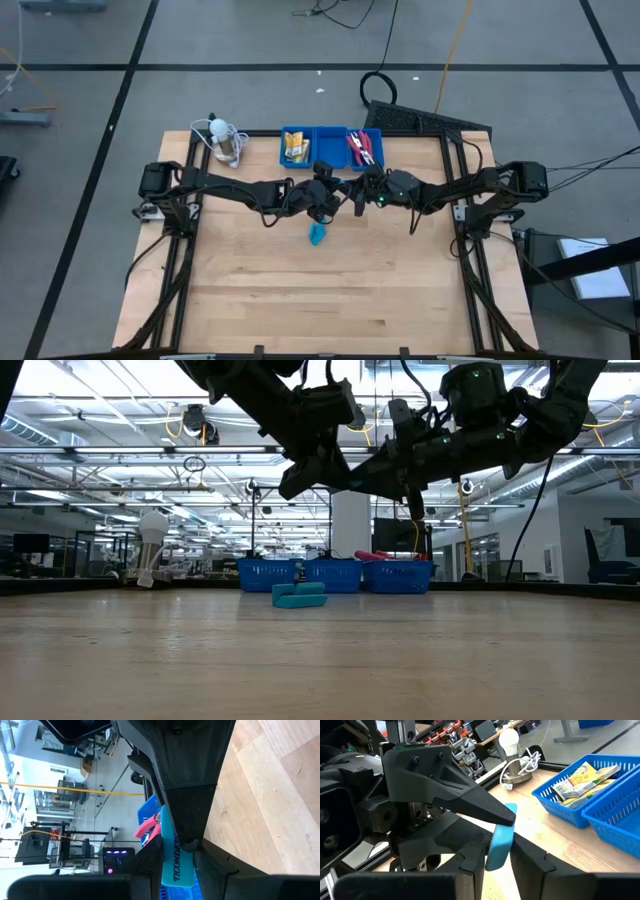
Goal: Pick & Place School Supplies
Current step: Put the blue eraser into the middle blue bin
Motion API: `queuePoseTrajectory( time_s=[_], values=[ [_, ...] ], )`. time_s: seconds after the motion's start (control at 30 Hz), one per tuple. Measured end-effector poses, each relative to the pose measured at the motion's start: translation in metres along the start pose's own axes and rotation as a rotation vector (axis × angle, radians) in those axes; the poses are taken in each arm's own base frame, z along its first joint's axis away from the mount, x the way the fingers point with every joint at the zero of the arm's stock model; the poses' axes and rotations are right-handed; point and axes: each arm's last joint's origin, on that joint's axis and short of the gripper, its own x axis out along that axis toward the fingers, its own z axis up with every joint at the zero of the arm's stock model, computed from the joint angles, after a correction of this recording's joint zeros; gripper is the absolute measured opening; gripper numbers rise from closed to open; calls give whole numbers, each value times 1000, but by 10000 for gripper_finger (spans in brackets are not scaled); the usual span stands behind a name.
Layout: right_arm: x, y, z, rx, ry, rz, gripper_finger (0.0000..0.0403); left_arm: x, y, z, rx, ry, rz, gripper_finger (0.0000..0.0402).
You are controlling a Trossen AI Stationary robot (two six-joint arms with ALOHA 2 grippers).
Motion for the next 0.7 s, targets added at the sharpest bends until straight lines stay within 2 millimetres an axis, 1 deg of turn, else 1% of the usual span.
queuePoseTrajectory(
  time_s=[0.27, 0.4, 0.6, 0.7],
  values=[
    [0, -3, 2, -17, -3, -5, 42, 0, -1, 0, -50, -1, -16, 97],
    [0, -5, 2, -23, -1, -7, 34, 0, -2, 0, -86, -22, -43, 97],
    [0, -5, 2, -41, 6, -6, 35, 0, -4, -1, -206, -27, -81, 98],
    [0, -5, 2, -49, 6, -6, 32, 0, -5, -1, -290, -24, -91, 108]
  ],
)
